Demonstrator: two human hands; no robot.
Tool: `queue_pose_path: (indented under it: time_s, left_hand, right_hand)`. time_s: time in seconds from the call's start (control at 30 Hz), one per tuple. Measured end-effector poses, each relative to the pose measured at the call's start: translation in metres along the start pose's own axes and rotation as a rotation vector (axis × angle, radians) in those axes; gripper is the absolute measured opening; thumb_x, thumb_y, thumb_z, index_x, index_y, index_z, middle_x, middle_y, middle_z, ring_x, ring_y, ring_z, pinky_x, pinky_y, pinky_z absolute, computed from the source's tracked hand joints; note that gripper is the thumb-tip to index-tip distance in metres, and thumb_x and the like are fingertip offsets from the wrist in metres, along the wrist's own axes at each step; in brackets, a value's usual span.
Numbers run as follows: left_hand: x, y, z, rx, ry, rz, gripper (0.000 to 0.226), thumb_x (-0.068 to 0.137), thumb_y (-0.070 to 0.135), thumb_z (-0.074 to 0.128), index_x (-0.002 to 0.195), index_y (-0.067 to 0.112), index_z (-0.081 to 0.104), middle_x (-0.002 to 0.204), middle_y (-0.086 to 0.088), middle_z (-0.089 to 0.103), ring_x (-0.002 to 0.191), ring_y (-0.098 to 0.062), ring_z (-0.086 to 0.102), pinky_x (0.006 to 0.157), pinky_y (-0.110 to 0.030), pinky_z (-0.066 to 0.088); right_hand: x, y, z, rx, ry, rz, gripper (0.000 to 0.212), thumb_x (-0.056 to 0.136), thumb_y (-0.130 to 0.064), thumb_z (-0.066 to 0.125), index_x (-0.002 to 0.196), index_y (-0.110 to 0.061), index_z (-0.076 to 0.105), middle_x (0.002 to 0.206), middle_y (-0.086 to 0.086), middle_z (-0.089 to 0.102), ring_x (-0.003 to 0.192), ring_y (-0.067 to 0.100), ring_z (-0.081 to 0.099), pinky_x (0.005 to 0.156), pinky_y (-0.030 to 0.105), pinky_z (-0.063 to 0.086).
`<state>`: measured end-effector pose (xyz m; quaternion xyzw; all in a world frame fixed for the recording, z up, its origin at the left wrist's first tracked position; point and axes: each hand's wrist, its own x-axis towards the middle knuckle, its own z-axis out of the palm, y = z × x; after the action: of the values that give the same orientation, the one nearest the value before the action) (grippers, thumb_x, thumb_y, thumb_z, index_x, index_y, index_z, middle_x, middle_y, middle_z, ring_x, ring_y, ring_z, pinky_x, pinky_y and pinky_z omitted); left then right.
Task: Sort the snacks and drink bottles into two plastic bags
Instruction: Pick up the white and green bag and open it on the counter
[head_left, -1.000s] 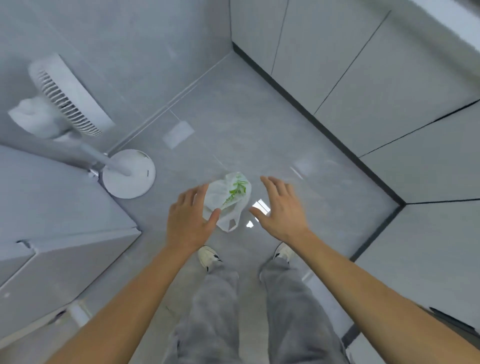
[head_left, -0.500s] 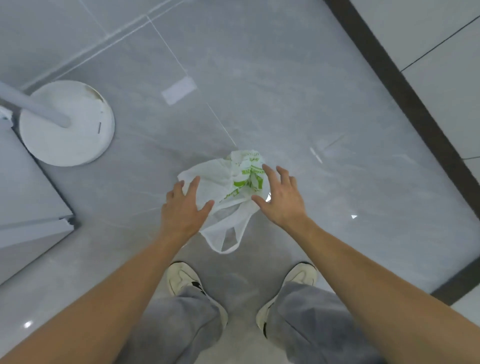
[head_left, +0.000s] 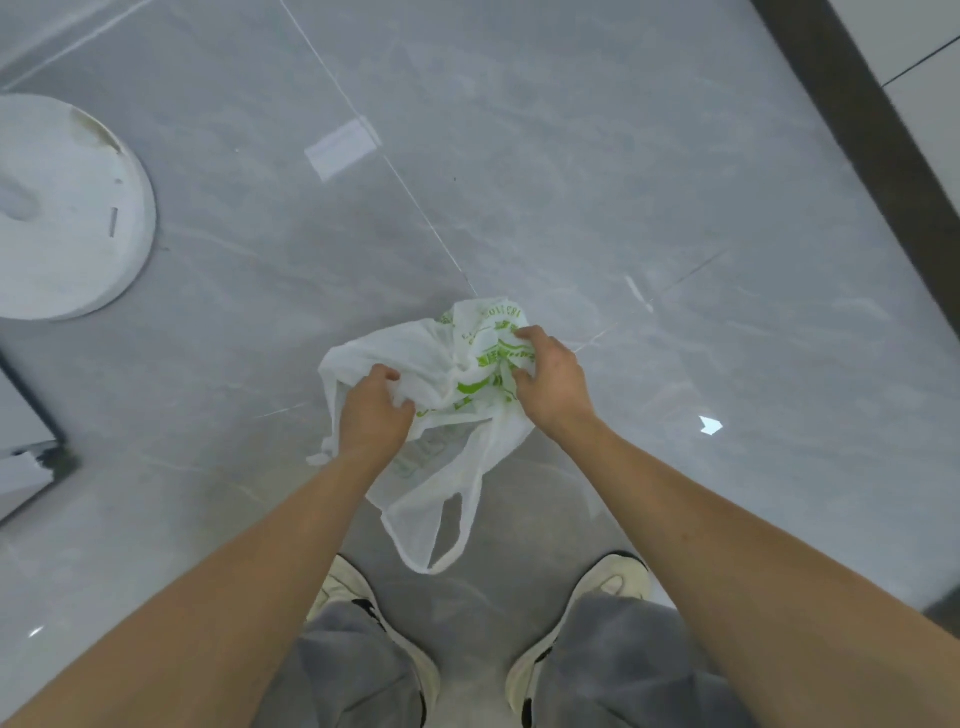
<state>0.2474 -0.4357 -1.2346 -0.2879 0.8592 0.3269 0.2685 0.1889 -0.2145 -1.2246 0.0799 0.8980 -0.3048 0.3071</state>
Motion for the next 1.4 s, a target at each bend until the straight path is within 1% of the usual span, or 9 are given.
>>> queue_pose_path:
  time_s: [0.1,0.37,0.47,0.57,0.83,0.93,1.03,1.2,1.4]
  left_hand:
    - [-0.026,0.018,-0.021,0.003,0.015,0.043,0.032,0.091,0.016,0.069,0.121,0.012,0.06,0.104,-0.004,0.063,0.087,-0.019,0.052,0.075,-0.029,0.037]
    - [-0.154,0.099,-0.125,-0.004,0.006,0.169,0.015,0.095,0.023,0.069,0.107,0.014,0.07,0.113,0.0,0.07,0.112,-0.021,0.062,0.084,-0.022,0.036]
    - [-0.22,0.152,-0.176,-0.031,-0.009,0.284,0.011,0.093,0.021,0.071,0.102,0.015,0.07,0.107,0.004,0.069,0.107,-0.016,0.062,0.084,-0.018,0.036]
    - [-0.286,0.206,-0.229,-0.054,-0.025,0.388,0.013,0.091,0.026,0.074,0.102,0.019,0.07,0.109,0.004,0.067,0.104,-0.013,0.062,0.088,-0.025,0.044]
    - [-0.446,0.347,-0.352,-0.024,-0.084,0.723,0.026,0.083,0.031,0.08,0.104,0.021,0.068,0.109,0.007,0.063,0.1,-0.007,0.058,0.09,-0.026,0.045]
    - [-0.494,0.386,-0.382,0.015,-0.18,0.866,0.031,0.084,0.033,0.081,0.109,0.023,0.067,0.115,0.008,0.06,0.105,-0.006,0.056,0.092,-0.025,0.043]
    - [-0.541,0.417,-0.401,0.1,-0.27,1.013,0.035,0.084,0.034,0.081,0.113,0.022,0.067,0.118,0.006,0.059,0.105,-0.007,0.054,0.093,-0.027,0.044]
    - [-0.625,0.451,-0.401,0.181,-0.434,1.209,0.038,0.083,0.037,0.081,0.116,0.025,0.067,0.12,0.011,0.056,0.112,-0.009,0.054,0.098,-0.033,0.047]
    - [-0.743,0.471,-0.358,0.23,-0.65,1.45,0.041,0.08,0.038,0.083,0.115,0.03,0.064,0.12,0.014,0.055,0.11,-0.007,0.053,0.099,-0.033,0.047]
  right_hand:
    - [-0.029,-0.006,-0.024,0.029,0.034,0.005,0.045,0.098,-0.012,0.061,0.142,-0.017,0.053,0.13,0.009,0.061,0.122,0.028,0.057,0.101,0.038,0.045]
    - [-0.165,-0.043,-0.139,0.18,0.12,0.107,0.037,0.1,-0.014,0.061,0.138,-0.016,0.06,0.129,0.008,0.064,0.119,0.026,0.059,0.101,0.034,0.048]
    - [-0.233,-0.068,-0.203,0.282,0.187,0.131,0.035,0.1,-0.014,0.062,0.135,-0.017,0.063,0.132,0.005,0.064,0.122,0.024,0.06,0.105,0.036,0.049]
    - [-0.3,-0.098,-0.267,0.383,0.244,0.151,0.034,0.1,-0.015,0.062,0.134,-0.02,0.063,0.135,0.003,0.063,0.127,0.023,0.057,0.109,0.039,0.047]
    - [-0.481,-0.17,-0.409,0.575,0.532,0.167,0.031,0.099,-0.018,0.066,0.129,-0.02,0.067,0.132,0.003,0.066,0.121,0.023,0.061,0.104,0.041,0.052]
    - [-0.545,-0.187,-0.436,0.667,0.645,0.181,0.029,0.098,-0.021,0.067,0.127,-0.025,0.067,0.129,0.002,0.066,0.113,0.022,0.065,0.097,0.045,0.057]
    - [-0.61,-0.198,-0.45,0.746,0.792,0.211,0.028,0.098,-0.019,0.067,0.124,-0.024,0.067,0.121,0.0,0.068,0.098,0.019,0.068,0.084,0.036,0.058]
    - [-0.713,-0.195,-0.457,0.849,0.992,0.283,0.035,0.087,-0.036,0.065,0.121,-0.033,0.069,0.116,-0.005,0.071,0.096,0.032,0.07,0.088,0.053,0.059]
    - [-0.834,-0.165,-0.443,0.912,1.271,0.404,0.028,0.092,-0.028,0.067,0.12,-0.031,0.07,0.116,-0.004,0.073,0.097,0.027,0.071,0.091,0.052,0.058]
